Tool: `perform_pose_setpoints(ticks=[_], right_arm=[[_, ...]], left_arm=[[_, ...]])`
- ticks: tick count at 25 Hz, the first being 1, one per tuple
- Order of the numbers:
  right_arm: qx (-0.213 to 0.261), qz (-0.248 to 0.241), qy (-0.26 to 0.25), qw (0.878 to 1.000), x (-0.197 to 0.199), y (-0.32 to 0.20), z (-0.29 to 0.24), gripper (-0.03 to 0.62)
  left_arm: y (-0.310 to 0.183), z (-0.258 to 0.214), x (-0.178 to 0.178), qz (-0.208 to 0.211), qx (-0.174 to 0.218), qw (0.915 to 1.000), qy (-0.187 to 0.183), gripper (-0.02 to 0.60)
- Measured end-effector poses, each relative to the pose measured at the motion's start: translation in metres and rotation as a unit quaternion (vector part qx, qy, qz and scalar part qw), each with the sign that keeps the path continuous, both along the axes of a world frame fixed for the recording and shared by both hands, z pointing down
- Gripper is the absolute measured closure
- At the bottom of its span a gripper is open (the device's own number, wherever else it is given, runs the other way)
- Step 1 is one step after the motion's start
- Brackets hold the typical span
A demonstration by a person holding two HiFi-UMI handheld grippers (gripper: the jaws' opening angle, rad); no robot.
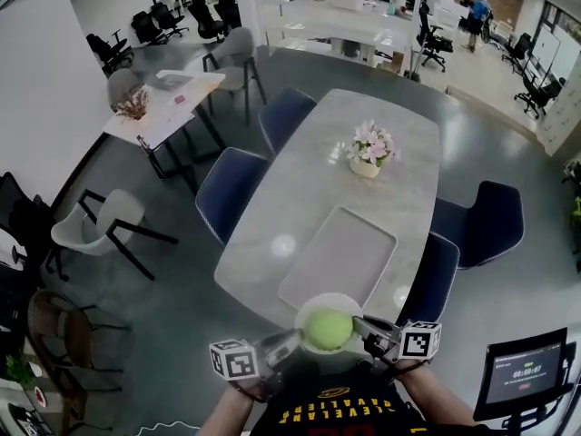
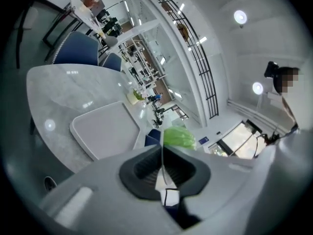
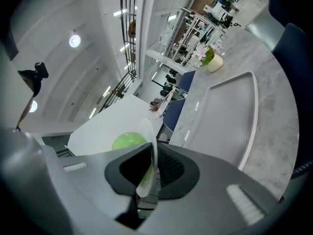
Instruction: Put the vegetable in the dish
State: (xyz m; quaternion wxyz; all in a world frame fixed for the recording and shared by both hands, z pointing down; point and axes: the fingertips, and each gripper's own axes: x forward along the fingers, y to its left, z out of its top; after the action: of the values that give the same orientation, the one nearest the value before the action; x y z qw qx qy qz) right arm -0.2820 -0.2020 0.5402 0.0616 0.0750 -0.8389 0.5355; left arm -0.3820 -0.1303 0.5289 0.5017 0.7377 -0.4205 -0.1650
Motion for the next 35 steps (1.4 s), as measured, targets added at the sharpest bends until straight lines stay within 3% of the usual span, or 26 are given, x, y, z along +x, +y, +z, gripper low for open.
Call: perform_pose_setpoints(ticks=[13, 22, 30, 35], right_arm=[[-0.015, 0.058, 0.035, 0.998, -0.035, -0.04, 0.018, 0.557], [-0.04, 0.09, 0.019, 0.995, 0.002, -0.092, 0.046, 0.556], [-0.049, 0.071, 0.025, 0.996, 0.033, -0.13, 0.068, 0.556], [-0.062, 0.069, 0.033, 0.995, 0.034, -0.148, 0.086, 0.556]], left_arm=[[-0.055, 0.02, -0.044, 0.058, -0.013, 0.998, 0.023, 0.572], [-0.115, 0.039, -0.011, 0.094, -0.044, 0.9944, -0.019, 0.571], [-0.152, 0.06, 0.02, 0.078, -0.062, 0.9947, -0.022, 0.569], [-0.17, 0.078, 0.022, 0.079, -0.083, 0.9934, -0.014, 0.569]])
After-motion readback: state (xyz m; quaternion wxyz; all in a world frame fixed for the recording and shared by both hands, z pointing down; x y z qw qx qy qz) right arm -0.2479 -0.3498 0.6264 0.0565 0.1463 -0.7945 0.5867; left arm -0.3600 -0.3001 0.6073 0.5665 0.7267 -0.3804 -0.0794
